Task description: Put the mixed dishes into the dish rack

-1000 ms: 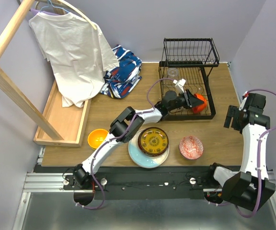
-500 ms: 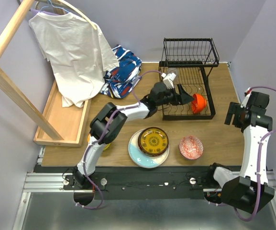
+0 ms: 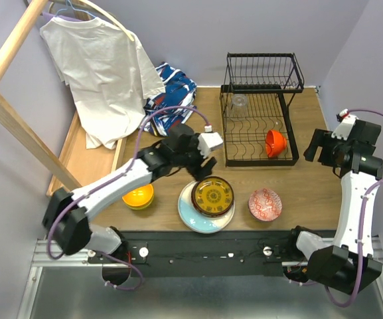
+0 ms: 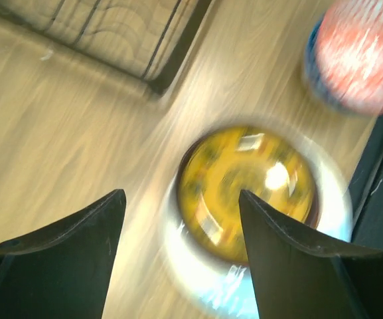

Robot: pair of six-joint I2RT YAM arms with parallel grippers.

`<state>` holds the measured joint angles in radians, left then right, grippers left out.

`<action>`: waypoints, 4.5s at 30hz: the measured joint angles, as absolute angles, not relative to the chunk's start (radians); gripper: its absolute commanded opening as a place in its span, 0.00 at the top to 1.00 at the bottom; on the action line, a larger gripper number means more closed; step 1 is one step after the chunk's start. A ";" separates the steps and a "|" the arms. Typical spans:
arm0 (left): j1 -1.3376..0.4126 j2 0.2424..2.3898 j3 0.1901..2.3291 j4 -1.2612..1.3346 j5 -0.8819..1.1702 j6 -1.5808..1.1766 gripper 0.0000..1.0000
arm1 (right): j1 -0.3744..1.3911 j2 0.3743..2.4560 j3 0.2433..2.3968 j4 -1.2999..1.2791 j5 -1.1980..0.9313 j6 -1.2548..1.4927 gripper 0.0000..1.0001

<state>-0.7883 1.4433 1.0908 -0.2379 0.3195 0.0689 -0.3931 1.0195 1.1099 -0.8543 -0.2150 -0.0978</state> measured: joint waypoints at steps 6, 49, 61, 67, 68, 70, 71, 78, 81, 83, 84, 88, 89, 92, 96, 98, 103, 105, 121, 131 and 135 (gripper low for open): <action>-0.698 1.224 1.092 -0.655 0.188 0.341 0.25 | -0.393 1.060 1.110 -0.831 -0.312 -0.092 0.10; -0.609 1.298 1.052 -1.259 0.105 0.540 1.00 | -0.393 1.079 1.110 -0.809 -0.371 -0.060 0.10; -0.607 1.442 1.592 -1.313 0.287 0.527 1.00 | -0.393 1.085 1.113 -0.813 -0.325 -0.058 0.10; -0.608 1.607 1.656 -0.987 0.567 0.301 1.00 | -0.393 1.132 1.193 -0.852 -0.210 -0.056 0.10; -0.609 1.633 1.646 -0.924 0.602 0.255 1.00 | -0.393 1.144 1.217 -0.868 -0.175 -0.063 0.10; -0.611 1.690 1.605 -0.754 0.666 0.134 1.00 | -0.393 1.161 1.250 -0.878 -0.138 -0.074 0.10; -0.614 1.716 1.571 -0.644 0.694 0.059 1.00 | -0.393 1.170 1.271 -0.892 -0.111 -0.083 0.10; -0.635 1.900 1.423 0.096 0.787 -0.497 1.00 | -0.393 1.184 1.324 -0.952 0.019 -0.131 0.10; -0.644 1.976 1.432 0.325 0.797 -0.677 1.00 | -0.393 1.184 1.330 -0.982 0.047 -0.135 0.10; -0.652 2.042 1.459 0.471 0.798 -0.790 1.00 | -0.393 1.184 1.333 -1.000 0.063 -0.137 0.10; -0.655 2.061 1.467 0.508 0.797 -0.820 1.00 | -0.393 1.184 1.335 -1.007 0.067 -0.137 0.10; -0.664 2.141 1.519 0.684 0.788 -0.970 1.00 | -0.393 1.184 1.350 -1.040 0.088 -0.137 0.10; -0.664 2.172 1.532 0.723 0.780 -1.002 1.00 | -0.393 1.185 1.356 -1.048 0.093 -0.137 0.10; -0.669 2.234 1.565 0.830 0.756 -1.090 1.00 | -0.393 1.188 1.378 -1.061 0.111 -0.141 0.10; -0.674 2.325 1.611 0.932 0.718 -1.176 1.00 | -0.393 1.203 1.411 -1.083 0.132 -0.152 0.10; -0.677 2.344 1.613 0.953 0.700 -1.203 1.00 | -0.393 1.217 1.428 -1.095 0.143 -0.159 0.10; -0.691 2.370 1.614 0.990 0.652 -1.239 1.00 | -0.393 1.244 1.470 -1.114 0.157 -0.173 0.10; -0.699 2.378 1.620 0.995 0.638 -1.244 1.00 | -0.393 1.245 1.477 -1.116 0.160 -0.176 0.10; -0.722 2.429 1.639 1.010 0.615 -1.258 1.00 | -0.393 1.244 1.469 -1.125 0.166 -0.184 0.10; -0.723 2.502 1.667 1.018 0.617 -1.261 1.00 | -0.393 1.244 1.457 -1.127 0.166 -0.184 0.10; -0.727 2.527 1.713 1.024 0.618 -1.261 1.00 | -0.393 1.244 1.452 -1.127 0.166 -0.184 0.10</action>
